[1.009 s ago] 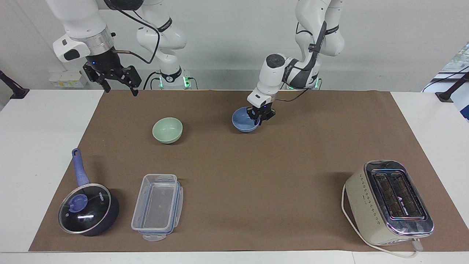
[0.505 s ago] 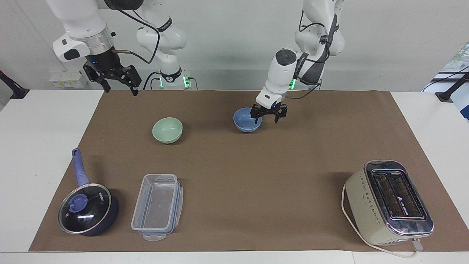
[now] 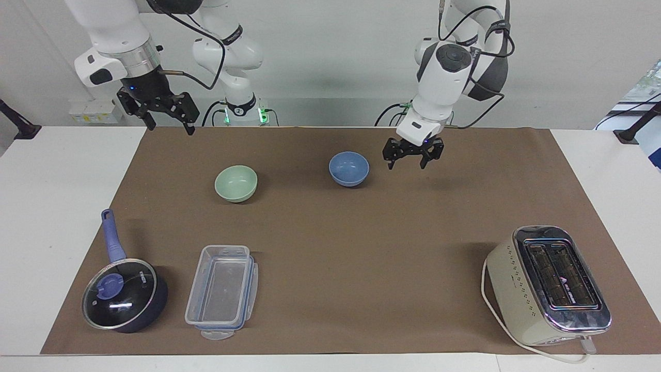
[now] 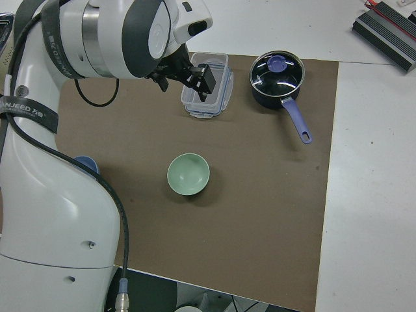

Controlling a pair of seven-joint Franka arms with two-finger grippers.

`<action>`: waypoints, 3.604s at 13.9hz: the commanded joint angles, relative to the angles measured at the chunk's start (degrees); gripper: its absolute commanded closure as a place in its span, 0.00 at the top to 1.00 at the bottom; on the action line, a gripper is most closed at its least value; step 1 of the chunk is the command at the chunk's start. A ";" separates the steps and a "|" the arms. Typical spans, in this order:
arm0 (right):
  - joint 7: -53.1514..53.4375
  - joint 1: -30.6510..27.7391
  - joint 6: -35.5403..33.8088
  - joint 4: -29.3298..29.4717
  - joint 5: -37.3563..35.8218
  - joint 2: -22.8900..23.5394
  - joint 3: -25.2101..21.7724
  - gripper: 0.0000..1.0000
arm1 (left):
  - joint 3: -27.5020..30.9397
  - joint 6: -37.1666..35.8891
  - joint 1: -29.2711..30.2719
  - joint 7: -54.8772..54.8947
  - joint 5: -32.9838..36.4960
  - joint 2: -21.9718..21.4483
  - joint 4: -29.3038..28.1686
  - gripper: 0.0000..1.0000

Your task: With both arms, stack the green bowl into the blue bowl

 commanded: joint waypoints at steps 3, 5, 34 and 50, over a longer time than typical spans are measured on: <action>-1.38 -0.78 0.36 -1.42 0.37 -1.21 0.15 1.00 | -0.49 -4.52 9.89 10.76 0.24 0.39 4.56 1.00; -1.47 -0.69 0.36 -1.42 0.37 -1.21 0.06 1.00 | -0.58 -7.05 14.55 17.70 0.32 0.30 6.13 1.00; -1.38 -0.78 0.36 -0.99 1.42 -0.94 0.15 1.00 | -0.41 -27.19 21.25 25.38 5.33 1.27 25.48 1.00; -1.29 -1.13 6.76 -9.21 1.42 -4.36 0.15 1.00 | -0.41 -27.19 21.25 25.38 5.33 1.27 25.48 1.00</action>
